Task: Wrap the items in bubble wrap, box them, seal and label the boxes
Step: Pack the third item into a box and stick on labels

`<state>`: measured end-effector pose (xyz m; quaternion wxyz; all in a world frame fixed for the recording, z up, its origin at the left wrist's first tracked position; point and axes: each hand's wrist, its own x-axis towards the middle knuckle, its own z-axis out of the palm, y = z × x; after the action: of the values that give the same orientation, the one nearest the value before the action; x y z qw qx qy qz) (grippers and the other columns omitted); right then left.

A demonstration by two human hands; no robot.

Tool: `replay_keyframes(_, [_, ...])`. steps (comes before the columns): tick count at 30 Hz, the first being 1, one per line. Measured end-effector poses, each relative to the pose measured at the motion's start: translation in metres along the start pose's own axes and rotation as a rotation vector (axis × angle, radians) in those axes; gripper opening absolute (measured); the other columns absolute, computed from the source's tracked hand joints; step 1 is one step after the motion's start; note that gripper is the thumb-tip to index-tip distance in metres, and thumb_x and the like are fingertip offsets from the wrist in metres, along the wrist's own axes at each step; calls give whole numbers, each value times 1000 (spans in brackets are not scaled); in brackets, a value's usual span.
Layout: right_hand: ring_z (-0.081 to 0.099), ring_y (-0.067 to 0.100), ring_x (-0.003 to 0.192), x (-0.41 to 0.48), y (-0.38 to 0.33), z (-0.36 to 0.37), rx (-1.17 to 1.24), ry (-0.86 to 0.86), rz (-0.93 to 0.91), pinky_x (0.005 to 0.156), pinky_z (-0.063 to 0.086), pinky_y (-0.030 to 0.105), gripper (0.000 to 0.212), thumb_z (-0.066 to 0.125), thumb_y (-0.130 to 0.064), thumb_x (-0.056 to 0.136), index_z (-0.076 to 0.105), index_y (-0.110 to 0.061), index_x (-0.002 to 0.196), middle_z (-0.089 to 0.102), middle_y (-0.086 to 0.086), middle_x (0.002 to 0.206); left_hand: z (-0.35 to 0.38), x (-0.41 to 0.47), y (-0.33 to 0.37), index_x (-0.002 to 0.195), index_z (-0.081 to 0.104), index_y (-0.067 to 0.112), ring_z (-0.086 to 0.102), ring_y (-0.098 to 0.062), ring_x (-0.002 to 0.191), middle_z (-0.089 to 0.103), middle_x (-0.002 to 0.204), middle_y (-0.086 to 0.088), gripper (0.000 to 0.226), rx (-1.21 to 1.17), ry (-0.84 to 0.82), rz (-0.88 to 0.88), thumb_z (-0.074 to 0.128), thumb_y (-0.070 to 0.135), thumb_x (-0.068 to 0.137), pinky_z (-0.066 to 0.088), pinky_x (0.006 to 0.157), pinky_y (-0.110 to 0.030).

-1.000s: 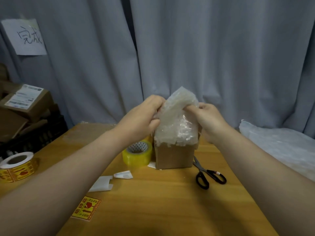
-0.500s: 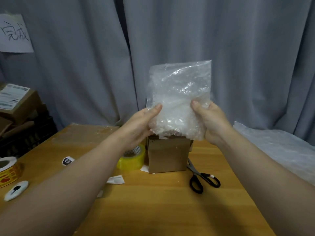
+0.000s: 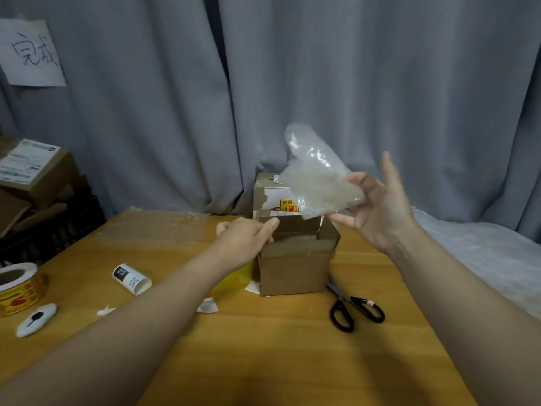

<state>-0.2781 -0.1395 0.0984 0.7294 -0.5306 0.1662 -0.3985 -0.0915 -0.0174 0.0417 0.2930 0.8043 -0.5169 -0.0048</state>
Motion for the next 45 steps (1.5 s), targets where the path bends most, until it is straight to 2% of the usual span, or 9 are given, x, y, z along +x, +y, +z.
replay_keyframes(3, [62,22,80,11,0,11,-412,45,-286,64,56,36,27,72,-18,83,46,-22,80,61,-2,80,5,0,4,68,64,18,48,-11,113,68,102,6,44,161,5,29,48,52,92,22,88,-33])
replay_keyframes(7, [60,10,93,17,11,26,-709,1,-700,88,52,27,56,64,5,83,44,-29,123,60,-2,98,7,-9,-2,94,62,32,13,-6,141,48,133,16,36,141,-137,45,61,64,76,7,112,-47])
replay_keyframes(11, [44,15,90,18,56,16,-1273,-79,-1066,74,48,36,31,54,14,69,55,-10,87,52,2,93,16,-16,-11,127,48,33,14,-10,142,39,143,10,71,105,-67,2,60,72,69,7,116,-46])
replay_keyframes(19, [30,10,86,20,65,-28,-1888,-565,-705,72,25,26,35,54,4,74,39,-27,80,47,-8,95,27,-17,-19,148,-13,29,25,-9,137,36,145,10,129,-17,60,-5,68,73,58,11,112,-38])
replay_keyframes(25, [48,18,94,25,43,-5,-1869,-671,-125,78,38,30,12,45,-17,91,53,-25,95,54,-6,96,19,-5,-6,105,68,37,41,-23,119,49,129,0,32,561,230,518,47,55,88,22,98,-41])
replay_keyframes(29, [52,18,107,38,44,0,-1746,-622,44,84,38,25,25,41,-13,96,64,-18,104,53,-5,104,7,18,15,95,62,20,51,-16,81,58,89,4,34,579,-475,334,33,35,102,41,75,-30])
replay_keyframes(32, [48,26,111,51,57,3,-1826,-583,83,91,43,31,35,45,-9,93,60,-31,117,36,1,118,3,41,24,119,60,20,50,-15,91,60,106,5,30,519,-648,235,38,31,101,38,80,-26])
replay_keyframes(39, [54,26,98,74,71,20,-1996,-654,108,77,40,30,34,46,-2,91,59,-10,122,61,9,112,26,66,16,98,63,18,51,-15,85,60,96,3,14,480,-678,176,50,18,94,41,76,-25])
replay_keyframes(45, [53,21,110,77,65,-1,-1889,-655,59,90,40,31,36,57,-19,90,61,-27,124,61,-3,116,22,63,9,84,64,18,53,-14,80,59,84,3,8,413,-580,204,58,18,89,45,75,-28])
